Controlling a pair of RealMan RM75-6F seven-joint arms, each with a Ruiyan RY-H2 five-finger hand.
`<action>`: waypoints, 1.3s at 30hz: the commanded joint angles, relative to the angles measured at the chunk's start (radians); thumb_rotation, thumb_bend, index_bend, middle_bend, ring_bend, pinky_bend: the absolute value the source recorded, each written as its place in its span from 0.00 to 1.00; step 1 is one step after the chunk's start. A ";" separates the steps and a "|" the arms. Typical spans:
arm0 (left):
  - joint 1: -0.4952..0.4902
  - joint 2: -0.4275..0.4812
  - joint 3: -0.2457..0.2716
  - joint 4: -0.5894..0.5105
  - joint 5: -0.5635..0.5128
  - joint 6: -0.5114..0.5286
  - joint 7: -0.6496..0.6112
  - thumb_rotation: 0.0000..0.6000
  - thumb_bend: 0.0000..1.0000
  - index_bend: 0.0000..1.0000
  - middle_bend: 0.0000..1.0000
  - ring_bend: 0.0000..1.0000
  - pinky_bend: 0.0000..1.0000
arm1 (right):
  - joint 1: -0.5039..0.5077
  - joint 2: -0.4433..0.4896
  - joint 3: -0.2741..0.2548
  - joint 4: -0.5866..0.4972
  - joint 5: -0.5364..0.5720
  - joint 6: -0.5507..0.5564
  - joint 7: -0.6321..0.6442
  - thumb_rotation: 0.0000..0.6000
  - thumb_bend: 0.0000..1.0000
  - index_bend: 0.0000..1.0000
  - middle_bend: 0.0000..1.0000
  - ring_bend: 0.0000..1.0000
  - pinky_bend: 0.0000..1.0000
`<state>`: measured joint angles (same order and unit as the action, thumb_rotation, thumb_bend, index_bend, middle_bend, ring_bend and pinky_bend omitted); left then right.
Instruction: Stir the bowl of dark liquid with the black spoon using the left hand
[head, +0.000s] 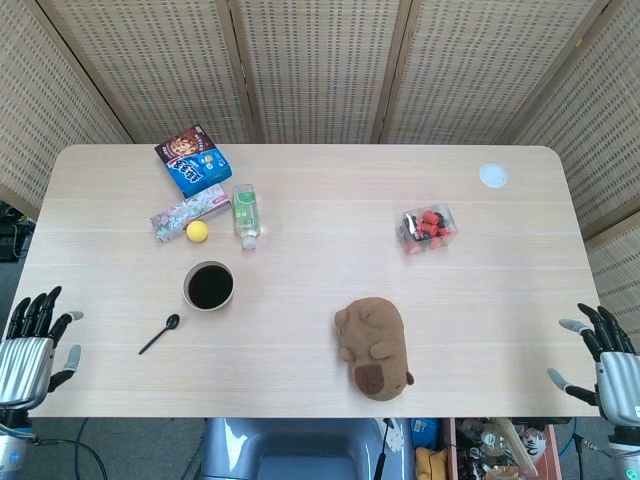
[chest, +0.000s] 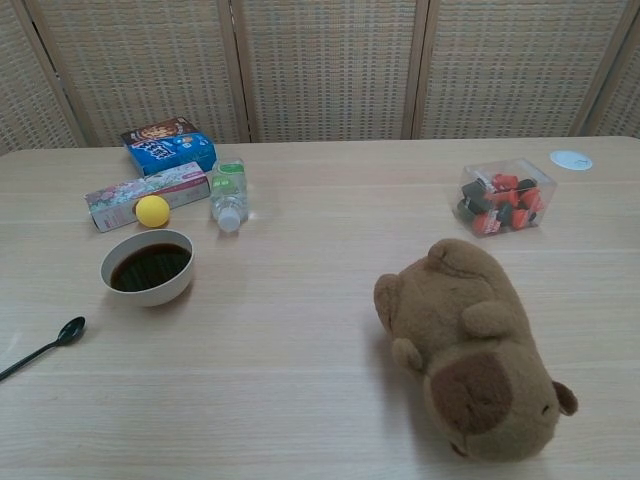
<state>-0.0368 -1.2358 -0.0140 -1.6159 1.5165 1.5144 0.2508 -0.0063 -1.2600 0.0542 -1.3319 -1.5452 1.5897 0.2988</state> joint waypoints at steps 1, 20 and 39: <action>-0.014 0.016 0.012 -0.016 -0.025 -0.048 0.018 1.00 0.50 0.36 0.00 0.00 0.00 | -0.001 0.000 0.000 0.001 0.000 0.002 0.001 1.00 0.30 0.32 0.21 0.08 0.21; -0.099 -0.014 0.033 -0.035 -0.155 -0.287 0.085 1.00 0.53 0.37 0.00 0.00 0.00 | -0.006 0.001 0.000 0.000 0.004 0.003 0.001 1.00 0.30 0.32 0.21 0.08 0.21; -0.153 -0.143 0.023 0.043 -0.299 -0.394 0.187 0.82 0.53 0.28 0.00 0.00 0.00 | -0.012 0.001 -0.001 0.007 0.006 0.007 0.007 1.00 0.30 0.32 0.21 0.08 0.21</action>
<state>-0.1865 -1.3758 0.0106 -1.5757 1.2213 1.1234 0.4346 -0.0182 -1.2594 0.0534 -1.3244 -1.5390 1.5966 0.3063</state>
